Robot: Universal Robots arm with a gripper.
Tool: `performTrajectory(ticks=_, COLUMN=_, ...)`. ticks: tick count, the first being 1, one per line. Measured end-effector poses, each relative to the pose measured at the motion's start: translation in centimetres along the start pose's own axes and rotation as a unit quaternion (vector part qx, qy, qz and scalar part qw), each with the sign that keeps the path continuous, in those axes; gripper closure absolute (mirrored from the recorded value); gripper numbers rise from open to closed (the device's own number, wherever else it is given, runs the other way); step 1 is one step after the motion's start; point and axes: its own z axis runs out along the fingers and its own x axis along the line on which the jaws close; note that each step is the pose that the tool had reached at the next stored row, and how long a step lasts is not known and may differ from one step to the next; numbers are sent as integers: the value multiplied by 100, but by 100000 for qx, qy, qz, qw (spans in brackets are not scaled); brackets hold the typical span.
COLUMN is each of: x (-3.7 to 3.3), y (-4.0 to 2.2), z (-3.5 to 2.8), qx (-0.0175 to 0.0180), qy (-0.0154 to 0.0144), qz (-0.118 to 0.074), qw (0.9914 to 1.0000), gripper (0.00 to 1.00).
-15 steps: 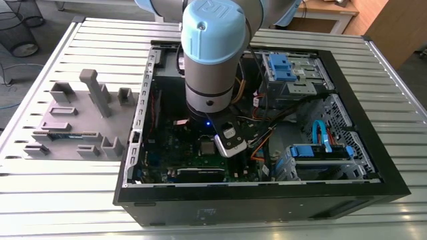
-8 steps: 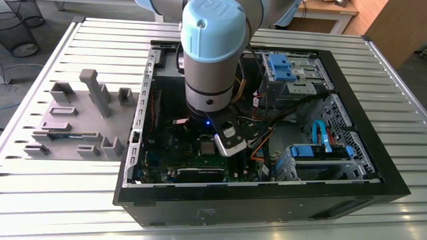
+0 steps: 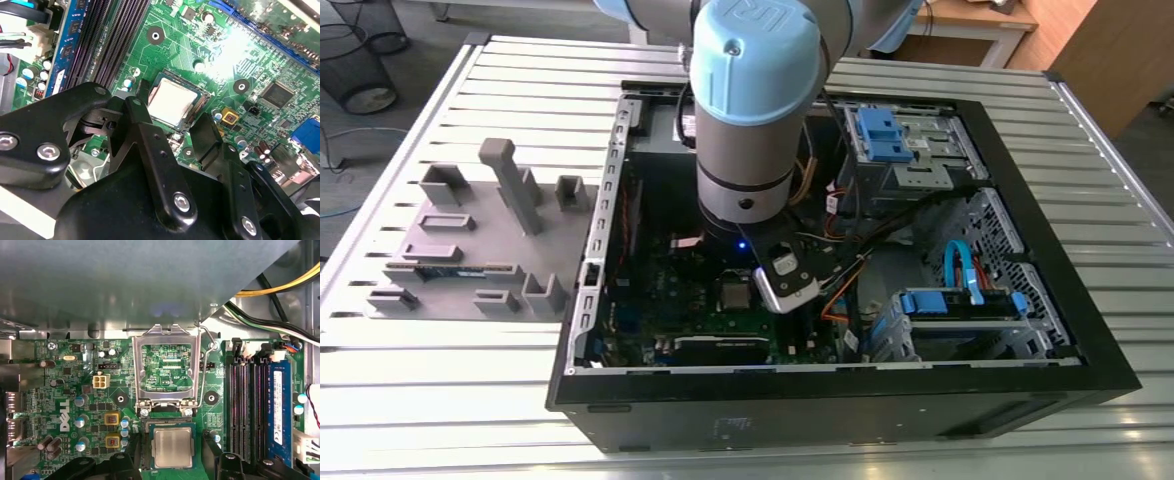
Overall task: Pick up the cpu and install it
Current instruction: 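Place the cpu into insertion slot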
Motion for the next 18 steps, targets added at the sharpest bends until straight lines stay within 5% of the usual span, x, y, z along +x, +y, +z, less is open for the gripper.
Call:
performTrajectory(ticks=7, x=-2, y=0, z=-14, qx=-18, qy=-9, qz=-5, qw=100000, gripper=40)
performTrajectory(ticks=11, x=-2, y=0, z=-20, qx=-18, qy=-9, qz=-4, qw=100000, gripper=55)
performTrajectory(ticks=18, x=-23, y=0, z=-21, qx=5, qy=23, qz=-26, qw=100000, gripper=55)
